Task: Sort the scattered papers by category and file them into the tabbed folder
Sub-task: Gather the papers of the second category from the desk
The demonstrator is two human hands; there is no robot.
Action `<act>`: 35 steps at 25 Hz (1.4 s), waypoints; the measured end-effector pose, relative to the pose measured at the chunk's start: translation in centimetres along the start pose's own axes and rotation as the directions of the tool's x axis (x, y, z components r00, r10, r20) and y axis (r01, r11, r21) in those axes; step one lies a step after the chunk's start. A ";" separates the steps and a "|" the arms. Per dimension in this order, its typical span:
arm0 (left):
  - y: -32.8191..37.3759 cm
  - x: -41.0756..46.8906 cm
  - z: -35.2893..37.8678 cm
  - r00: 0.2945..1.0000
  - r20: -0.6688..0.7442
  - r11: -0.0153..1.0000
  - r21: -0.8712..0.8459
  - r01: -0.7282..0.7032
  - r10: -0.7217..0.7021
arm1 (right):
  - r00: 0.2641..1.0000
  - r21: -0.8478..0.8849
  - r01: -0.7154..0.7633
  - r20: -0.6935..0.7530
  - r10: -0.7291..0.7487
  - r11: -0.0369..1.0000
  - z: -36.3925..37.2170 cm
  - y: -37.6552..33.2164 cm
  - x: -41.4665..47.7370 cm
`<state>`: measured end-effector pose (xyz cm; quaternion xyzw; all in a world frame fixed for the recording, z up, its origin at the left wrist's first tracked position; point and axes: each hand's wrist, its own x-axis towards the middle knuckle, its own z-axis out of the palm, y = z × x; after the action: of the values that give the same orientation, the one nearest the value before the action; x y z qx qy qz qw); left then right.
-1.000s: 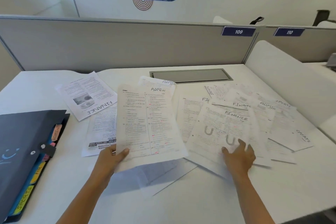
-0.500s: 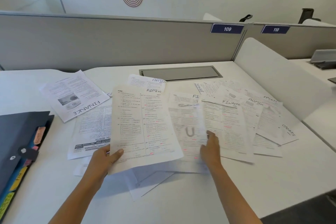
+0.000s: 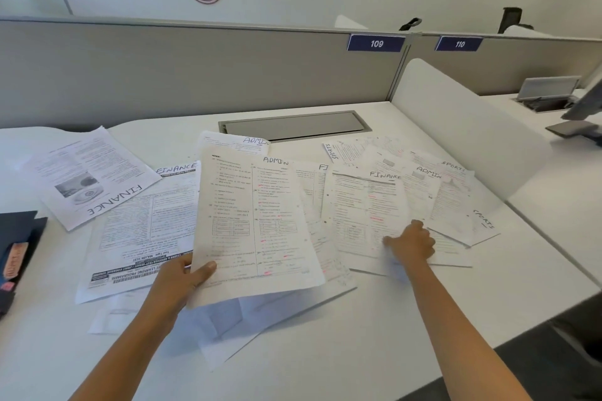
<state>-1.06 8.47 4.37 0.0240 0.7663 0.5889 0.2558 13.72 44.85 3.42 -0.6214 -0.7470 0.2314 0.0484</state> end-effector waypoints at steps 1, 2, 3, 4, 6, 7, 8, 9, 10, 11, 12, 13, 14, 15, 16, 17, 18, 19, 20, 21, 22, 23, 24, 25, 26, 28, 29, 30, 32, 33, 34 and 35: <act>0.2 0.0 0.3 1.000 0.003 1.000 0.004 -0.004 0.004 | 0.999 -0.022 0.017 0.046 -0.016 1.000 0.3 -0.3 -0.1; 0.4 -0.1 0.5 1.000 0.006 1.000 0.004 -0.009 0.009 | 0.994 -0.024 0.055 0.094 -0.052 0.998 0.7 -0.6 -0.3; 0.5 -0.1 0.7 1.000 0.009 1.000 0.007 -0.011 0.011 | 0.984 -0.011 0.113 0.139 -0.110 0.994 1.2 -1.0 -0.5; 0.6 -0.1 0.9 1.000 0.012 1.000 0.012 -0.011 0.011 | 0.967 0.007 0.185 0.176 -0.184 0.983 1.8 -1.3 -0.7; 0.7 -0.2 0.9 1.000 0.013 1.000 0.023 -0.006 0.005 | 0.939 0.015 0.305 0.163 -0.303 0.952 2.6 -1.8 -1.4; 0.6 -0.2 0.8 1.000 0.011 1.000 0.021 -0.001 0.001 | 0.951 0.007 0.296 0.088 -0.295 0.955 2.7 -2.1 -1.5; 0.4 -0.2 0.7 1.000 0.006 1.000 0.012 0.004 -0.004 | 0.977 0.009 0.212 -0.019 -0.212 0.977 2.5 -2.2 -1.3; 0.2 -0.3 0.5 1.000 -0.002 1.000 0.004 0.011 -0.011 | 0.991 0.031 0.076 -0.116 -0.071 0.997 2.2 -2.2 -1.1; -0.1 -0.3 0.3 1.000 -0.010 1.000 -0.003 0.013 -0.013 | 0.981 0.071 -0.073 -0.173 0.084 0.995 1.7 -2.1 -0.9; -0.3 -0.4 0.2 1.000 -0.017 1.000 -0.003 0.013 -0.013 | 0.960 0.109 -0.191 -0.185 0.209 0.975 1.1 -2.1 -0.6; -0.5 -0.5 0.1 1.000 -0.024 1.000 -0.001 0.013 -0.013 | 0.944 0.138 -0.264 -0.167 0.285 0.955 0.6 -2.0 -0.3; -0.7 -0.5 -0.1 0.999 -0.030 1.000 0.002 0.018 -0.018 | 0.940 0.165 -0.293 -0.130 0.315 0.942 0.0 -2.0 -0.1; -0.9 -0.4 -0.2 0.999 -0.035 1.000 0.004 0.025 -0.025 | 0.948 0.198 -0.283 -0.088 0.305 0.938 -0.4 -2.2 0.1; -1.0 -0.4 -0.2 0.999 -0.040 0.999 0.007 0.036 -0.036 | 0.963 0.226 -0.245 -0.056 0.264 0.943 -0.9 -2.4 0.0; -1.3 -0.3 -0.2 0.998 -0.045 0.999 0.013 0.044 -0.043 | 0.977 0.243 -0.185 -0.063 0.206 0.952 -1.5 -2.7 -0.4; -1.5 -0.2 -0.1 0.997 -0.058 0.999 0.028 0.045 -0.044 | 0.983 0.242 -0.114 -0.113 0.145 0.964 -2.1 -2.9 -0.9; -1.8 -0.2 -0.1 0.996 -0.081 0.998 0.047 0.043 -0.040 | 0.978 0.225 -0.036 -0.192 0.081 0.974 -2.7 -3.2 -1.5; -2.0 -0.2 -0.1 0.993 -0.109 0.997 0.068 0.041 -0.033 | 0.961 0.205 0.046 -0.278 0.013 0.978 -3.4 -3.6 -2.3; -2.2 -0.3 -0.1 0.991 -0.132 0.996 0.081 0.042 -0.031 | 0.934 0.177 0.121 -0.354 -0.052 0.977 -3.9 -4.1 -3.2; -2.4 -0.4 -0.1 0.989 -0.145 0.995 0.087 0.048 -0.035 | 0.902 0.136 0.185 -0.416 -0.113 0.973 -4.4 -4.6 -4.2; -2.5 -0.4 -0.2 0.988 -0.150 0.994 0.092 0.055 -0.041 | 0.871 0.090 0.231 -0.462 -0.165 0.969 -4.8 -5.1 -5.1; -2.6 -0.4 -0.3 0.988 -0.149 0.993 0.101 0.063 -0.048 | 0.847 0.049 0.251 -0.495 -0.195 0.967 -5.1 -5.5 -5.8; -2.7 -0.4 -0.3 0.988 -0.147 0.992 0.110 0.068 -0.051 | 0.830 0.018 0.250 -0.519 -0.205 0.968 -5.3 -5.9 -6.2; -2.6 -0.4 -0.4 0.988 -0.144 0.991 0.112 0.070 -0.053 | 0.817 0.001 0.241 -0.541 -0.203 0.970 -5.4 -6.1 -6.2; -2.6 -0.5 -0.4 0.988 -0.141 0.991 0.110 0.070 -0.055 | 0.805 -0.006 0.238 -0.558 -0.200 0.971 -5.4 -6.3 -6.2; -2.7 -0.5 -0.6 0.989 -0.135 0.992 0.103 0.072 -0.057 | 0.788 -0.012 0.260 -0.575 -0.220 0.965 -5.6 -6.3 -6.0; -2.7 -0.6 -0.6 0.989 -0.132 0.992 0.103 0.074 -0.060 | 0.780 -0.009 0.283 -0.580 -0.235 0.959 -5.8 -6.3 -6.0; -2.7 -0.7 -0.6 0.989 -0.132 0.992 0.101 0.075 -0.061 | 0.760 0.005 0.321 -0.599 -0.254 0.947 -5.9 -6.3 -6.1; -2.7 -0.9 -0.5 0.989 -0.133 0.992 0.099 0.075 -0.062 | 0.665 0.048 0.462 -0.679 -0.310 0.886 -6.2 -6.6 -7.2; -2.7 -0.9 -0.5 0.989 -0.133 0.992 0.096 0.078 -0.065 | 0.599 0.064 0.549 -0.726 -0.338 0.834 -6.4 -6.9 -8.1; -2.8 -0.9 -0.4 0.989 -0.133 0.992 0.093 0.083 -0.070 | 0.528 0.071 0.631 -0.769 -0.361 0.773 -6.3 -7.3 -9.0; -2.8 -0.9 -0.3 0.988 -0.130 0.992 0.087 0.091 -0.079 | 0.471 0.089 0.703 -0.802 -0.369 0.705 -6.1 -7.5 -10.0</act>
<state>0.34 7.06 2.17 -0.0341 0.8079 0.5414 0.2302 11.32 36.14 14.06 -0.3590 -0.7539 0.0835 0.5439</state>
